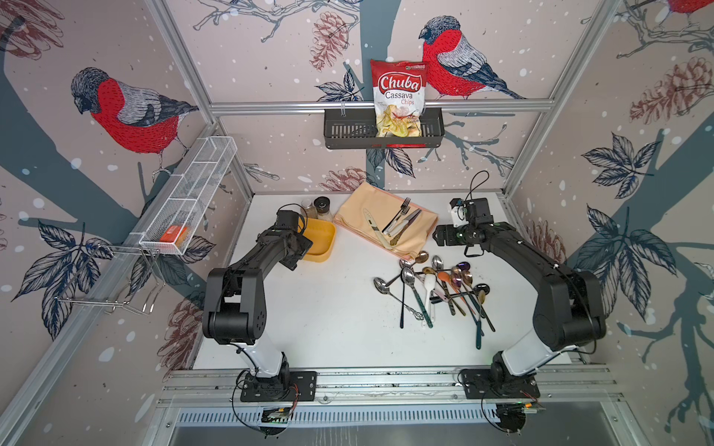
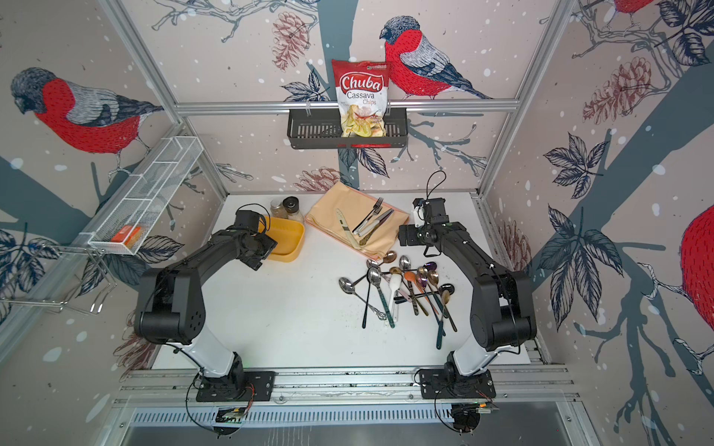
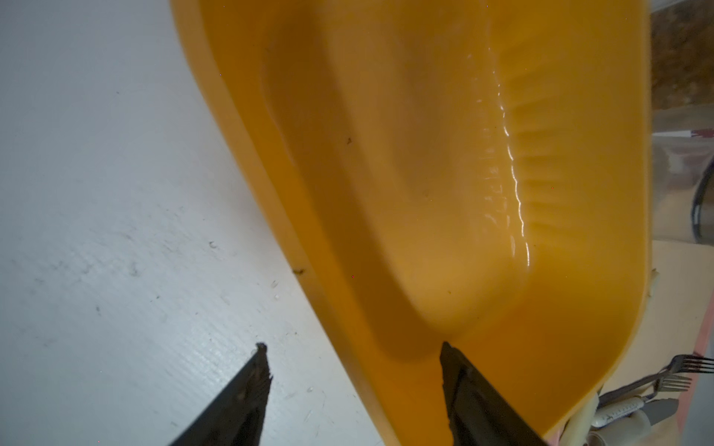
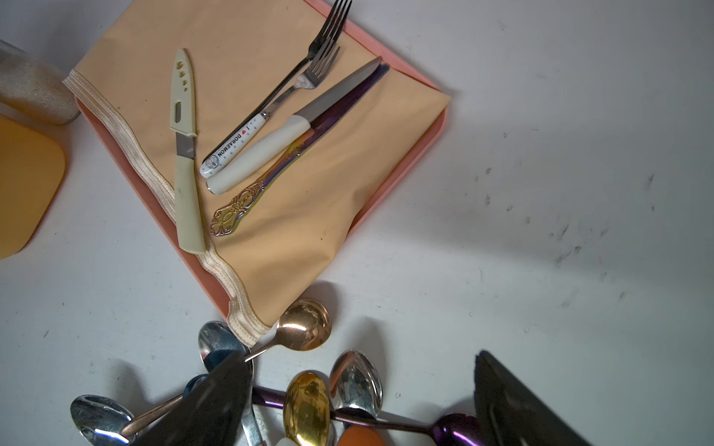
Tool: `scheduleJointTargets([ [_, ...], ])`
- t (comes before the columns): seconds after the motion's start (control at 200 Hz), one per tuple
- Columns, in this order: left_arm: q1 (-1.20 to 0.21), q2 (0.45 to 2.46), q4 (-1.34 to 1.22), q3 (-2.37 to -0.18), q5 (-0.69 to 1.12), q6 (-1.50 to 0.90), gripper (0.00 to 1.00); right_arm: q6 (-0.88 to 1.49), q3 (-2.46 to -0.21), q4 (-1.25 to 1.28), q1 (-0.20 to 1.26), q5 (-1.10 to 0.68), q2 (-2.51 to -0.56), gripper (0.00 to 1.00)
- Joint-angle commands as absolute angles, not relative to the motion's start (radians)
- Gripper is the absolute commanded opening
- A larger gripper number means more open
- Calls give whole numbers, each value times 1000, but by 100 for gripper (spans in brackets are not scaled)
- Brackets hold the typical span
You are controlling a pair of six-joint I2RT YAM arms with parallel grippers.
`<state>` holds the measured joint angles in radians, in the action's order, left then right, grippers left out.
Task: Put the spoon into the storage box
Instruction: Move the storage box to the center of the board.
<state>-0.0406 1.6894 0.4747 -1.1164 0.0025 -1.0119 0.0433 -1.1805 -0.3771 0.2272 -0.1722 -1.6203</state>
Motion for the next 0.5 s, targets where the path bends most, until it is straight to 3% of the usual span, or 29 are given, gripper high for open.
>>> scheduleJointTargets([
  [0.0,-39,1684,472,-1089,36,-978,66,29,-1178,-384,230,-184,-1617,91],
  [0.205,-40,1658,449,-1023,56,-962,47,26,-1195,-408,251,-184,-1640,88],
  [0.495,-40,1583,510,-969,65,-879,27,12,-1213,-443,291,-172,-1653,86],
])
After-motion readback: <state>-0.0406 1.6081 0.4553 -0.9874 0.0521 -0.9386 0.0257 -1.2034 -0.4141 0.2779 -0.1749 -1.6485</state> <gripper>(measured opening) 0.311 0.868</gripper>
